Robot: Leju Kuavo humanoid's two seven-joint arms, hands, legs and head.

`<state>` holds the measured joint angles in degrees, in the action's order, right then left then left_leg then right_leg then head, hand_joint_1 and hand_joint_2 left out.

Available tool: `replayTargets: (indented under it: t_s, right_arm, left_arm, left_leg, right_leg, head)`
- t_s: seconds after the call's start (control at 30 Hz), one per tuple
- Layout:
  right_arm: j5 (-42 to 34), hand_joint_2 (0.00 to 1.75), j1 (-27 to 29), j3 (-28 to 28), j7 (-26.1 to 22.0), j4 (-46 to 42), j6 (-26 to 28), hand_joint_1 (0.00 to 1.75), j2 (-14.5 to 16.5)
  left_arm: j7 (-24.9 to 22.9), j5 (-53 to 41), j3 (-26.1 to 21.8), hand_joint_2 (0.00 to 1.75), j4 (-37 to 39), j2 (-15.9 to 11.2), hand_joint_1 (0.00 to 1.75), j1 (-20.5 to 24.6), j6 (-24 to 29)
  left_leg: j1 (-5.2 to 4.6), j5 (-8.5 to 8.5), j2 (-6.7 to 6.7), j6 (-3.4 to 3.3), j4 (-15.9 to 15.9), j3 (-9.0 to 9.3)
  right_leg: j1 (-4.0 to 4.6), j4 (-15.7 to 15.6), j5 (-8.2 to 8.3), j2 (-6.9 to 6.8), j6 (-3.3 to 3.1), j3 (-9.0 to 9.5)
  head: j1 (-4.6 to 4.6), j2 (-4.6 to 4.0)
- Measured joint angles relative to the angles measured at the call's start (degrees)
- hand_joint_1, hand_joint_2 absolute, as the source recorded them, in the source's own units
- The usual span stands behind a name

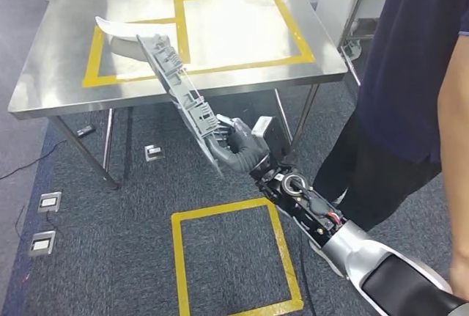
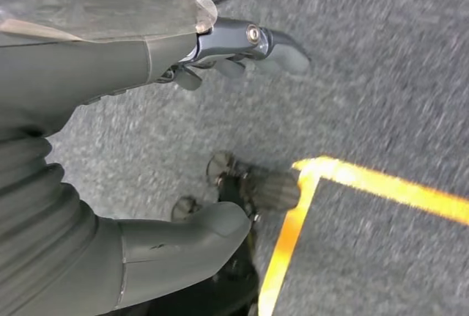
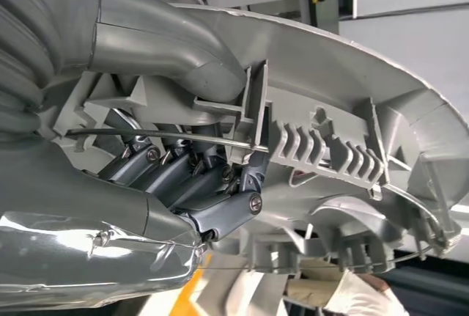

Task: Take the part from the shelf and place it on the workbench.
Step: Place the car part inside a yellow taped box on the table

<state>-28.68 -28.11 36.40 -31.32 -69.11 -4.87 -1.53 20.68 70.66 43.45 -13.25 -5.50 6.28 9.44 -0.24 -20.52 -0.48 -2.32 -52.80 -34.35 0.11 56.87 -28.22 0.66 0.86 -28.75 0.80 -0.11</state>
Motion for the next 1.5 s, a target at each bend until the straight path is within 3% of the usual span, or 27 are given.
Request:
replayTargets:
  t_s: [0.1, 0.13, 0.17, 0.2, 0.27, 0.33, 0.43, 0.5, 0.53, 0.6, 0.67, 0.73, 0.8, 0.87, 0.9, 1.0, 1.07, 1.17, 1.2, 1.23, 1.27, 1.33, 1.37, 1.4, 1.5]
  right_arm:
    - [0.0, 1.75, 0.0, 0.0, -0.1, 0.0, 0.0, 1.75, 0.0]
    - [0.0, 1.75, 0.1, 0.0, -0.1, 0.0, 0.0, 1.75, 0.0]
    - [0.0, 1.75, 0.2, 0.0, 0.0, 0.0, 0.0, 1.75, 0.0]
    - [0.0, 1.75, 0.2, 0.0, 0.0, 0.0, 0.0, 1.75, 0.0]
    - [0.0, 1.75, 0.2, 0.0, 0.0, 0.1, 0.0, 1.75, 0.0]
    - [0.0, 1.75, 0.0, 0.0, 0.0, 0.0, 0.0, 1.75, 0.0]
    - [0.1, 1.75, 0.1, 0.0, 0.2, -0.3, 0.2, 1.75, 0.0]
    - [0.4, 1.75, 0.3, -0.1, 0.4, -0.5, 0.6, 1.75, -0.1]
    - [0.5, 1.75, 0.3, -0.2, 0.4, -0.6, 0.8, 1.75, -0.1]
    - [0.8, 1.75, 0.3, -0.4, 0.5, -0.9, 1.0, 1.75, -0.1]
    - [0.9, 1.75, 0.5, -0.4, 0.5, -1.1, 1.0, 1.75, -0.1]
    - [0.9, 1.75, 0.9, -0.5, 0.6, -1.3, 1.0, 1.75, -0.1]
    - [0.9, 1.75, 1.2, -0.5, 0.7, -1.4, 1.1, 1.75, -0.1]
    - [0.9, 1.75, 1.2, -0.5, 0.8, -1.6, 1.2, 1.75, -0.1]
    - [0.9, 1.75, 1.1, -0.6, 0.8, -1.8, 1.3, 1.75, -0.1]
    - [0.9, 1.75, 1.1, -0.6, 0.9, -2.1, 1.5, 1.75, -0.1]
    - [0.9, 1.75, 1.1, -0.6, 1.0, -2.2, 1.5, 1.75, -0.1]
    - [0.9, 1.75, 1.3, -0.6, 1.0, -2.4, 1.4, 1.75, -0.2]
    - [0.9, 1.75, 1.5, -0.6, 1.0, -2.4, 1.4, 1.75, -0.2]
    - [0.9, 1.75, 1.7, -0.6, 1.0, -2.4, 1.4, 1.75, -0.2]
    - [1.0, 1.75, 1.9, -0.6, 1.0, -2.4, 1.4, 1.75, -0.3]
    - [1.0, 1.75, 2.0, -0.6, 1.0, -2.4, 1.2, 1.75, -0.3]
    - [1.0, 1.75, 1.9, -0.7, 1.0, -2.4, 1.1, 1.75, -0.3]
    - [1.0, 1.75, 1.8, -0.7, 1.0, -2.4, 1.0, 1.75, -0.3]
    - [1.0, 1.75, 1.7, -0.7, 1.0, -2.6, 0.9, 1.75, -0.3]
  left_arm:
    - [0.0, 0.0, 0.0, 1.75, 0.0, 0.0, 0.0, 0.1, 0.0]
    - [0.0, 0.0, 0.0, 1.75, 0.0, 0.0, 0.0, 0.1, 0.0]
    - [0.0, 0.0, 0.0, 1.75, 0.0, 0.0, 0.0, 0.0, 0.0]
    - [0.0, 0.0, 0.0, 1.75, 0.0, 0.0, 0.0, 0.0, 0.0]
    - [0.0, 0.0, 0.0, 1.75, 0.0, 0.1, 0.0, -0.1, 0.0]
    - [0.0, 0.0, 0.0, 1.75, 0.0, 0.2, 0.0, 0.0, 0.0]
    - [0.0, -0.2, 0.0, 1.75, 0.0, 0.1, 0.0, 0.1, 0.0]
    - [0.0, -0.4, 0.0, 1.75, 0.0, 0.0, 0.0, 0.2, -0.1]
    - [0.0, -0.4, 0.1, 1.75, 0.0, 0.0, 0.0, 0.3, -0.1]
    - [-0.1, -0.5, 0.2, 1.75, 0.0, 0.0, 0.0, 0.4, -0.2]
    - [-0.2, -0.5, 0.3, 1.75, 0.0, 0.1, 0.0, 0.4, -0.3]
    - [-0.3, -0.5, 0.3, 1.75, 0.0, 0.1, 0.0, 0.3, -0.3]
    - [-0.3, -0.5, 0.3, 1.75, 0.0, 0.0, 0.0, 0.3, -0.3]
    - [-0.3, -0.5, 0.4, 1.75, 0.0, -0.1, 0.0, 0.4, -0.4]
    - [-0.3, -0.5, 0.4, 1.75, 0.0, -0.2, 0.0, 0.5, -0.4]
    - [-0.3, -0.4, 0.4, 1.75, 0.0, -0.1, 0.0, 0.4, -0.4]
    - [-0.3, -0.4, 0.4, 1.75, 0.0, -0.1, 0.0, 0.4, -0.4]
    - [-0.3, -0.4, 0.4, 1.75, 0.0, -0.1, 0.0, 0.4, -0.4]
    - [-0.3, -0.5, 0.4, 1.75, 0.0, -0.1, 0.0, 0.4, -0.4]
    - [-0.3, -0.5, 0.4, 1.75, 0.0, -0.1, 0.0, 0.4, -0.3]
    - [-0.3, -0.5, 0.4, 1.75, 0.0, -0.1, 0.0, 0.3, -0.3]
    - [-0.3, -0.4, 0.4, 1.75, 0.0, 0.1, 0.0, 0.3, -0.3]
    - [-0.3, -0.4, 0.4, 1.75, 0.0, 0.1, 0.0, 0.3, -0.3]
    - [-0.3, -0.4, 0.4, 1.75, 0.0, 0.2, 0.0, 0.4, -0.3]
    - [-0.3, -0.4, 0.5, 1.75, 0.0, 0.1, 0.0, 0.5, -0.3]
  left_leg:
    - [0.02, -0.82, 0.0, -0.5, 0.0, 1.02]
    - [0.02, -1.19, -0.03, -0.5, -0.1, 1.35]
    - [0.02, -1.6, -0.08, -0.44, -0.2, 1.77]
    - [0.03, -2.07, -0.14, -0.35, -0.3, 2.27]
    - [0.04, -3.07, -0.24, -0.04, -0.6, 3.26]
    - [-0.07, -3.77, -0.31, 0.39, -0.9, 3.57]
    - [-0.19, -4.22, -0.32, 1.09, -1.4, 3.52]
    - [-0.1, -5.02, -0.19, 1.59, -3.4, 2.73]
    - [0.0, -6.04, -0.11, 1.89, -6.2, 1.21]
    - [0.18, -8.72, -0.03, 2.37, -14.0, -3.54]
    - [0.32, -9.78, -0.02, 2.59, -18.7, -7.23]
    - [0.46, -7.76, 0.0, 2.56, -17.1, -7.47]
    - [0.52, -3.11, 0.04, 2.28, -9.8, -4.79]
    - [0.26, -0.64, 0.09, 1.86, -3.0, -2.09]
    - [0.09, -0.44, 0.09, 1.64, -1.4, -1.45]
    - [0.1, -0.98, 0.04, 0.81, -0.8, -0.48]
    - [0.27, -1.38, 0.03, 0.2, -0.7, 0.59]
    - [0.21, -2.32, 0.03, -0.27, -0.7, 1.67]
    - [0.17, -2.69, 0.0, -0.29, -0.7, 2.1]
    - [0.14, -3.08, -0.07, -0.27, -0.7, 2.64]
    - [0.13, -3.51, -0.15, -0.22, -0.7, 3.26]
    - [0.07, -4.4, -0.27, 0.06, -0.8, 4.42]
    - [0.02, -4.74, -0.29, 0.28, -0.8, 4.63]
    - [-0.02, -5.01, -0.28, 0.55, -0.9, 4.64]
    - [-0.14, -5.42, -0.17, 1.33, -1.4, 4.59]
  right_leg:
    - [-0.22, 11.5, -4.29, -0.1, 0.6, -6.46]
    - [-0.31, 14.5, -5.22, -0.11, 0.77, -8.57]
    - [-0.39, 15.1, -4.95, -0.12, 0.86, -9.64]
    - [-0.46, 13.6, -3.37, -0.12, 0.85, -9.64]
    - [-0.54, 5.8, 2.3, -0.14, 0.55, -7.54]
    - [-0.32, -0.6, 5.31, -0.14, 0.07, -5.57]
    - [-0.21, -2.4, 5.5, -0.03, -0.98, -4.45]
    - [-0.37, -2.8, 5.46, -0.04, -1.44, -3.75]
    - [-0.45, -2.9, 5.37, -0.04, -1.6, -3.43]
    - [-0.44, -3.0, 4.97, -0.06, -1.89, -3.16]
    - [-0.43, -3.0, 4.43, 0.01, -1.96, -2.66]
    - [-0.43, -3.0, 3.88, 0.09, -1.9, -1.92]
    - [-0.43, -3.0, 3.2, 0.12, -1.72, -1.0]
    - [-0.32, -3.0, 2.47, 0.18, -1.26, -0.38]
    - [-0.27, -2.9, 2.2, 0.21, -0.94, -0.21]
    - [-0.19, -2.2, 1.52, 0.15, 0.04, 0.18]
    - [-0.26, 1.7, -0.07, -0.05, 0.52, -1.55]
    - [-0.32, 13.7, -4.24, -0.17, 0.89, -8.58]
    - [-0.32, 15.7, -4.64, -0.17, 0.9, -10.23]
    - [-0.32, 15.5, -3.85, -0.18, 0.86, -10.85]
    - [-0.3, 12.9, -1.71, -0.18, 0.72, -10.33]
    - [-0.1, 4.4, 3.89, -0.2, 0.26, -7.77]
    - [0.07, 0.7, 5.35, -0.22, -0.04, -6.63]
    - [0.23, -1.5, 6.16, -0.25, -0.34, -5.9]
    - [0.14, -2.8, 6.13, -0.27, -1.13, -4.83]
  head:
    - [0.51, 0.0]
    - [0.66, 0.0]
    - [0.84, 0.0]
    - [1.03, 0.0]
    - [1.49, -0.01]
    - [1.6, -0.01]
    - [1.31, 0.0]
    - [1.0, 0.0]
    - [0.75, 0.0]
    - [0.29, 0.0]
    - [0.12, 0.0]
    - [-0.03, 0.0]
    - [-0.15, 0.0]
    - [-0.4, 0.0]
    - [-0.46, 0.0]
    - [-0.29, 0.0]
    - [0.05, 0.0]
    - [0.66, 0.0]
    - [0.8, 0.0]
    - [0.97, 0.0]
    - [1.19, 0.0]
    - [1.56, 0.0]
    - [1.64, 0.0]
    - [1.66, 0.0]
    - [1.47, 0.0]
